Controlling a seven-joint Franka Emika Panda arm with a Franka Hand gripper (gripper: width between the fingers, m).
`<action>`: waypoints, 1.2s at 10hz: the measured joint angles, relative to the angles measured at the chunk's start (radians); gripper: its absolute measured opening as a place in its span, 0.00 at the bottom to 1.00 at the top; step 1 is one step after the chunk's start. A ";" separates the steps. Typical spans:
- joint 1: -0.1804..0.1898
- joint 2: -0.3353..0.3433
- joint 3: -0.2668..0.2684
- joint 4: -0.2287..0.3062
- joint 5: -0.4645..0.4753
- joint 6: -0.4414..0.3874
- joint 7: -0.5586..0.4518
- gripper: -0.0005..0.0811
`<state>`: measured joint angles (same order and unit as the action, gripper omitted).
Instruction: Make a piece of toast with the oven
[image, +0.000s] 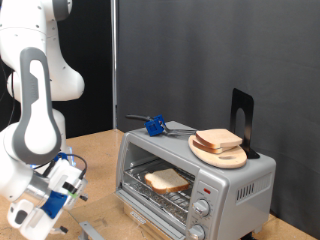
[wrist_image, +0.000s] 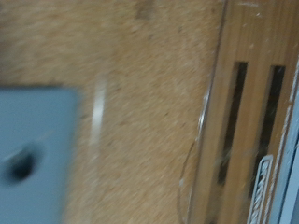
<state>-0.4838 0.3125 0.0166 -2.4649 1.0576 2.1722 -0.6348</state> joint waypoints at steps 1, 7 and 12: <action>0.001 -0.002 0.012 -0.016 0.009 -0.006 -0.012 1.00; -0.031 -0.114 -0.007 -0.046 0.000 -0.210 0.068 1.00; -0.036 -0.225 -0.011 -0.045 0.016 -0.320 0.164 1.00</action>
<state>-0.5198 0.0879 0.0060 -2.5099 1.0735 1.8521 -0.4707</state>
